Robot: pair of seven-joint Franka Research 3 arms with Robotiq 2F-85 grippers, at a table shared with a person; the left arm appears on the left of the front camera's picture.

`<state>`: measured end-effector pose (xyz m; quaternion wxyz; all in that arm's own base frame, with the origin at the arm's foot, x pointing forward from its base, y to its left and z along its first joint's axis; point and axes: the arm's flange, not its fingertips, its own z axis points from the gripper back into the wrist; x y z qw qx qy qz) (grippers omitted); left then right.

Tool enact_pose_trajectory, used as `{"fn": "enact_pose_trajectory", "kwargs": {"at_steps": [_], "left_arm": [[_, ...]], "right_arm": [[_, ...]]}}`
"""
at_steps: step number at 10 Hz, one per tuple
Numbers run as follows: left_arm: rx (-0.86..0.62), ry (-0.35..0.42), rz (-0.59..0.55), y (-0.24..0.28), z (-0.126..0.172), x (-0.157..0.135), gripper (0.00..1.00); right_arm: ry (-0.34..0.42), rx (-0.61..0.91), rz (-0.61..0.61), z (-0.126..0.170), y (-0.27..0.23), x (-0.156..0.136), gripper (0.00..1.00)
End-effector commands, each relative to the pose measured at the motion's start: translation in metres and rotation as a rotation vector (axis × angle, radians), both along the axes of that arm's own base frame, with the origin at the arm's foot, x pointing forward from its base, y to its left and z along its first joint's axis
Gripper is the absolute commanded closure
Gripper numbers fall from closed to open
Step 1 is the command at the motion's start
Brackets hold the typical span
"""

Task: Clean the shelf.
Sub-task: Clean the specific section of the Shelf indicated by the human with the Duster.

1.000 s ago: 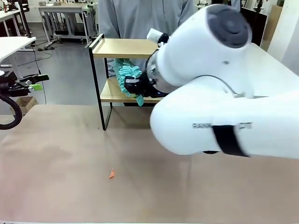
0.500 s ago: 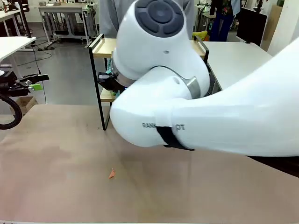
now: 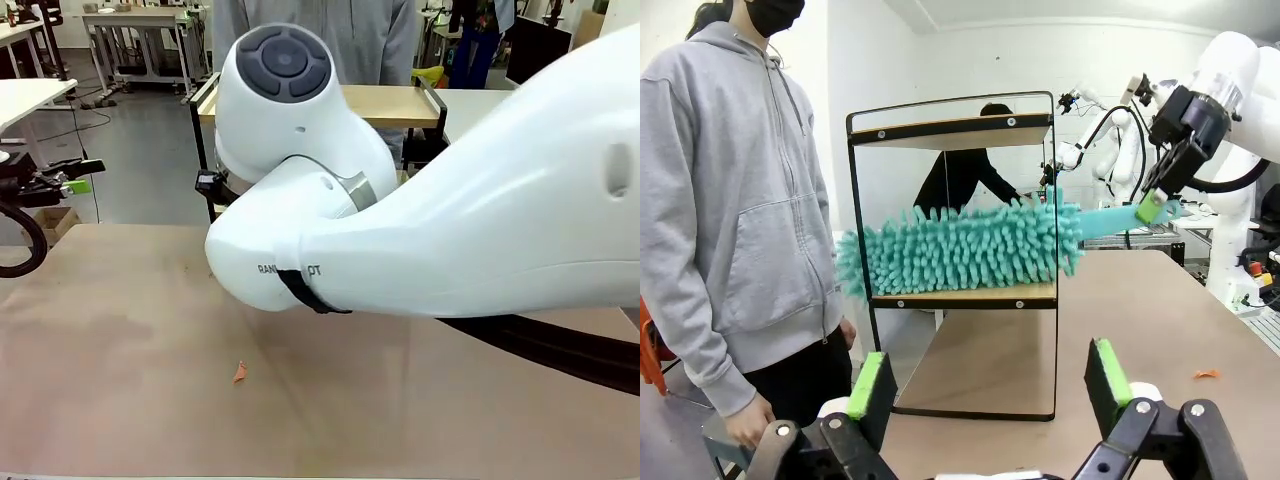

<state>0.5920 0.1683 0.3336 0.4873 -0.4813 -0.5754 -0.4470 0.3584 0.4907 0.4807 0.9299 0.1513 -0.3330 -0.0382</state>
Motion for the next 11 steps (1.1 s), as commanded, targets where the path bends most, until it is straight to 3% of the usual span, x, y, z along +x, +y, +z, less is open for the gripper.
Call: {"fn": "enact_pose_trajectory", "kwargs": {"at_steps": [1,7,11], "left_arm": [[0.001,-0.004,0.000,-0.001,0.004,-0.001,0.00],[0.001,-0.004,0.000,-0.001,0.004,-0.001,0.00],[0.001,-0.004,0.000,-0.001,0.004,-0.001,0.00]], "right_arm": [[0.040,0.013,-0.026,-0.006,0.019,0.016,0.87],[0.015,-0.013,-0.001,-0.012,0.006,0.005,0.87],[0.089,0.074,-0.103,-0.006,-0.075,0.002,0.87]]}}
